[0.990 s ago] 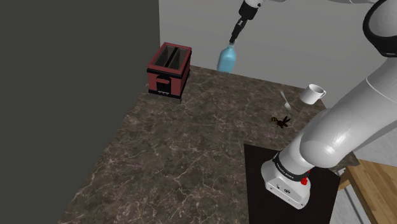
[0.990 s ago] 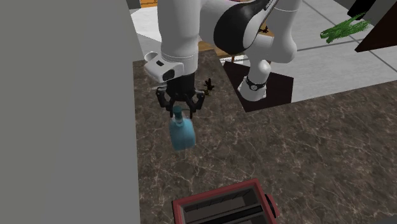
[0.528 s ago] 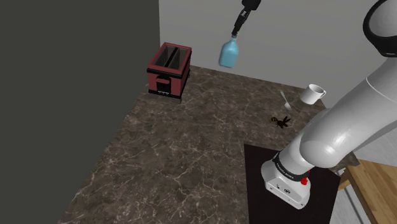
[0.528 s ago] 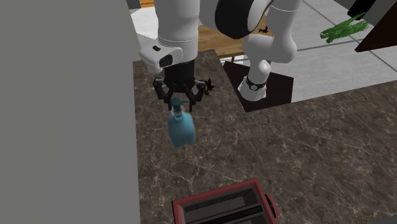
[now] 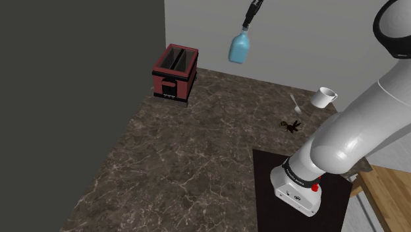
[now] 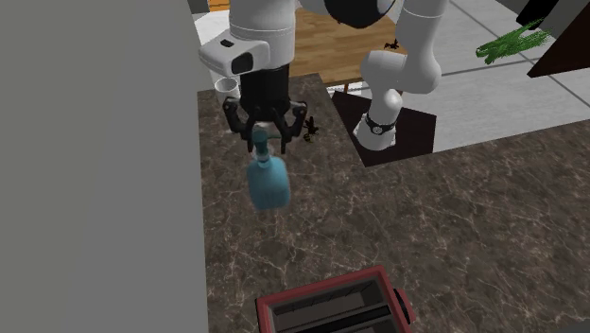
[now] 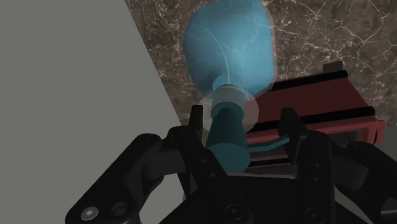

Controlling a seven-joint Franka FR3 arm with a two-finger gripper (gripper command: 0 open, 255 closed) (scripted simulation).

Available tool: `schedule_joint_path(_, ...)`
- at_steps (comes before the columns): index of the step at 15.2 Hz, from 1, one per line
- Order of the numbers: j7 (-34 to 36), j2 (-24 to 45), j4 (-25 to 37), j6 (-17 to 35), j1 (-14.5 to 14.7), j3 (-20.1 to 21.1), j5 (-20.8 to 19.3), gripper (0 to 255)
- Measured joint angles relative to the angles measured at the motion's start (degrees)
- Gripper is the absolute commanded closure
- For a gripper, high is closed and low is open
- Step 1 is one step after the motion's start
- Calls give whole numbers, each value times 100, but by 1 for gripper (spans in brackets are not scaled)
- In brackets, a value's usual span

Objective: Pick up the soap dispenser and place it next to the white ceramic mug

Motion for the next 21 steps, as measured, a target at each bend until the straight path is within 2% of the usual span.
schedule_joint_path(14, -12, 417, 1564, -1189, -68, -79, 172, 255)
schedule_joint_path(21, -456, -379, 817, -1212, -279, -284, -91, 255)
